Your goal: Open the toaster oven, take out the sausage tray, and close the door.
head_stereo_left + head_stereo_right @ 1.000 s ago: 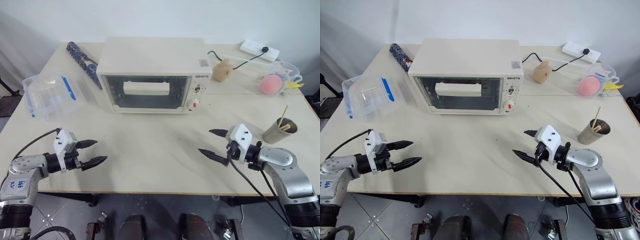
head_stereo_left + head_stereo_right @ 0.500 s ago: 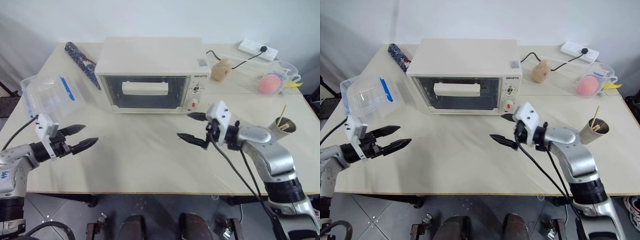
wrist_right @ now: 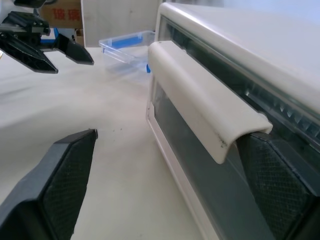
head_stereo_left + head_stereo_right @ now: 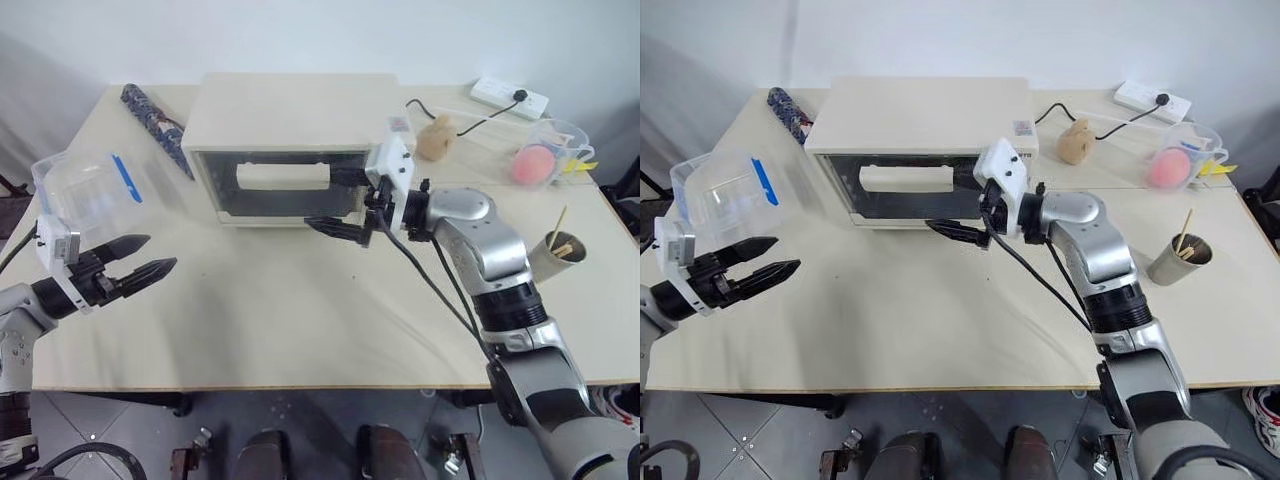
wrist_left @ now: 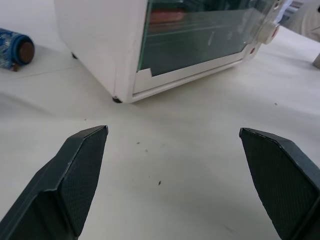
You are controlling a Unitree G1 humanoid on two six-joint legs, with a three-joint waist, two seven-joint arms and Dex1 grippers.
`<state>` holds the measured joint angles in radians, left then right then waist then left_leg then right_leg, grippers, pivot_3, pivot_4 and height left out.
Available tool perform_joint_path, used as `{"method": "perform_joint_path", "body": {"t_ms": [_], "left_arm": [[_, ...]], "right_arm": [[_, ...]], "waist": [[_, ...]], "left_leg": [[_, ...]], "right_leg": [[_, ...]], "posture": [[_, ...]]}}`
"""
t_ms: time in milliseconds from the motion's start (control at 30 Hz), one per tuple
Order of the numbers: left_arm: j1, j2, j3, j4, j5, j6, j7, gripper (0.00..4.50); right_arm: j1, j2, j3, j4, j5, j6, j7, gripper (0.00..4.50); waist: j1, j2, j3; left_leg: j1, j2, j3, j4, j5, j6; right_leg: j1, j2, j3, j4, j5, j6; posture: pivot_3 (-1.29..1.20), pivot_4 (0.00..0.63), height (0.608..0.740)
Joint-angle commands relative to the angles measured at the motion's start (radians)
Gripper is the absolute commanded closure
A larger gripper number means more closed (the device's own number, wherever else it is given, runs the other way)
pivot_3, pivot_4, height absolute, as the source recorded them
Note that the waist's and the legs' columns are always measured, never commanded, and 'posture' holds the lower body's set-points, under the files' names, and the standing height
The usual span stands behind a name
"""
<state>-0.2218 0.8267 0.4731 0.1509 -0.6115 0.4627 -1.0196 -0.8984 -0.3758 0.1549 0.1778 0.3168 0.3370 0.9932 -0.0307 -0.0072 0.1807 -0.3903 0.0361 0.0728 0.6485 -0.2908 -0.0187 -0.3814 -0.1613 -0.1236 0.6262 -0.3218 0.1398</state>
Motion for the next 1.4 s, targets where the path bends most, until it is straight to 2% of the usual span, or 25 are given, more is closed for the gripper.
{"method": "perform_joint_path", "body": {"t_ms": [33, 267, 300, 400, 667, 767, 800, 1067, 1400], "left_arm": [[0.008, 0.026, 0.046, -0.037, -0.038, 0.014, -0.016, 0.02], [-0.017, 0.067, 0.064, -0.007, -0.049, 0.063, -0.008, 0.02], [-0.022, 0.076, 0.064, -0.001, -0.051, 0.069, -0.016, 0.19], [-0.036, 0.097, 0.086, 0.025, -0.08, 0.076, -0.066, 0.87], [-0.127, 0.174, 0.077, 0.176, -0.082, 0.061, -0.2, 3.36], [-0.211, 0.183, 0.056, 0.243, -0.077, 0.052, -0.235, 4.33], [-0.242, 0.182, 0.04, 0.26, -0.074, 0.054, -0.247, 4.46], [-0.486, 0.114, -0.153, 0.464, 0.039, -0.035, -0.358, 4.46], [-0.682, -0.006, -0.277, 0.682, 0.157, -0.14, -0.443, 4.46]], "right_arm": [[-0.021, 0.004, 0.015, -0.063, 0.026, -0.006, 0.065, 0.0], [0.088, -0.052, 0.071, -0.226, 0.032, 0.056, 0.153, 0.0], [0.103, -0.054, 0.077, -0.237, 0.026, 0.056, 0.151, 0.0], [0.135, -0.058, 0.089, -0.261, 0.016, 0.054, 0.142, 0.0], [0.166, -0.057, 0.092, -0.278, -0.002, 0.049, 0.119, 0.0], [0.171, -0.056, 0.087, -0.281, -0.005, 0.044, 0.107, 0.0], [0.173, -0.054, 0.084, -0.283, -0.006, 0.043, 0.1, 0.0], [0.212, -0.055, 0.077, -0.34, 0.0, 0.066, 0.056, 0.0], [0.293, -0.08, 0.051, -0.468, 0.014, 0.158, -0.019, 0.0]], "waist": [[0.0, 0.0, 0.0], [-0.006, 0.0, 0.0], [-0.006, -0.001, 0.0], [-0.006, -0.001, 0.0], [-0.004, -0.002, 0.0], [-0.002, -0.002, 0.0], [-0.001, -0.003, -0.001], [0.001, -0.004, -0.001], [-0.002, -0.008, -0.001]], "left_leg": [[0.0, 0.0, 0.0, 0.0, 0.0, 0.0], [-0.001, 0.001, 0.005, -0.001, 0.0, 0.0], [-0.001, 0.001, 0.005, -0.001, 0.0, 0.0], [-0.001, 0.001, 0.009, -0.001, 0.0, -0.001], [-0.002, 0.002, 0.014, -0.001, -0.001, 0.0], [-0.002, 0.002, 0.014, -0.001, -0.001, 0.0], [-0.002, 0.002, 0.014, -0.001, -0.001, 0.0], [-0.002, 0.002, 0.016, 0.0, -0.001, 0.0], [-0.002, 0.002, 0.017, 0.0, -0.001, 0.0]], "right_leg": [[-0.001, 0.0, 0.0, 0.0, 0.0, 0.0], [-0.005, 0.0, 0.001, 0.002, 0.0, 0.0], [-0.006, 0.0, 0.001, 0.002, 0.0, 0.0], [-0.008, 0.0, 0.005, 0.002, 0.0, 0.0], [-0.011, 0.0, 0.007, 0.003, 0.0, 0.0], [-0.011, 0.0, 0.008, 0.003, 0.0, 0.0], [-0.011, 0.0, 0.008, 0.003, 0.0, 0.0], [-0.012, 0.0, 0.008, 0.003, 0.0, 0.0], [-0.012, 0.0, 0.008, 0.003, 0.0, 0.0]], "posture": [[0.0, 0.15, 0.74], [0.0, 0.15, 0.74], [0.0, 0.15, 0.74], [0.0, 0.15, 0.74], [0.0, 0.15, 0.74], [0.0, 0.15, 0.74], [0.0, 0.15, 0.74], [0.0, 0.15, 0.74], [0.0, 0.15, 0.74]]}}
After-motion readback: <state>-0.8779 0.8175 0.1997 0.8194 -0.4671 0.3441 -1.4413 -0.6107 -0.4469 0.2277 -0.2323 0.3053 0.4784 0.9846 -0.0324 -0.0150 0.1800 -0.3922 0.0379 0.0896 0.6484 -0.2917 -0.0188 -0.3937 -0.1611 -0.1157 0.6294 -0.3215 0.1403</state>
